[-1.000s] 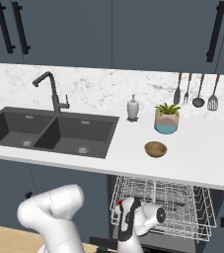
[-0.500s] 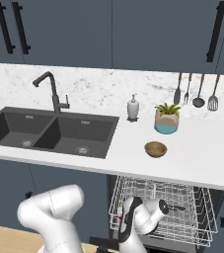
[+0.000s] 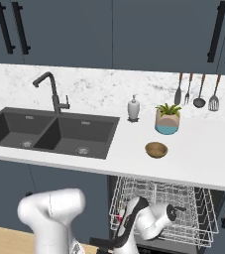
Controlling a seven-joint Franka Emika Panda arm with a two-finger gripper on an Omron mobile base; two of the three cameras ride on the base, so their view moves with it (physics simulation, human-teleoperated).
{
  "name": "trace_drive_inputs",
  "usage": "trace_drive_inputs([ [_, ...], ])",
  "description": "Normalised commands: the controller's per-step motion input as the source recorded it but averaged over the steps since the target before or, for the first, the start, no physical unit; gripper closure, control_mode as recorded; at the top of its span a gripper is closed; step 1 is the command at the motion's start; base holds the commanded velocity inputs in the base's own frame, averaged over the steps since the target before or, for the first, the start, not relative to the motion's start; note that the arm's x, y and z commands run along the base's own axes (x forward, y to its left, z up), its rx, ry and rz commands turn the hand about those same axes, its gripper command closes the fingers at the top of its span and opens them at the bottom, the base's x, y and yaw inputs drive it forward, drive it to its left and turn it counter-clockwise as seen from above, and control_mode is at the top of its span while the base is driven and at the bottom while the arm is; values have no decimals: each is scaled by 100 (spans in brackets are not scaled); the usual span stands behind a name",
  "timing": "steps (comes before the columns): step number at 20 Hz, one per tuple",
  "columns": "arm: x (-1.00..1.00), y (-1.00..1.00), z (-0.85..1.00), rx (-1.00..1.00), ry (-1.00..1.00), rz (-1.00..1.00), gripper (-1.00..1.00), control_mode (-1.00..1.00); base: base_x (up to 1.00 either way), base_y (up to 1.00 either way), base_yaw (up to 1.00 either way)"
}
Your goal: Pick up the cup and bowl from the counter, place them in the dishwasher, and close the dishwasher door.
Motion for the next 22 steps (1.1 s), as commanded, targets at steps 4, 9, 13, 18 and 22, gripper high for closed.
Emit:
trace_drive_inputs([
  [4, -78, -10, 91, -3, -1, 0, -100, -100, 0, 0, 0],
  [9, -89, 0, 100, -20, 11, -7, -100, -100, 0, 0, 0],
  [13, -69, 6, 100, -32, 1, -9, -100, -100, 0, 0, 0],
  [18, -33, 12, 90, -32, 0, -2, -100, -100, 0, 0, 0],
  [22, 19, 26, 43, -27, 0, 7, -100, -100, 0, 0, 0],
])
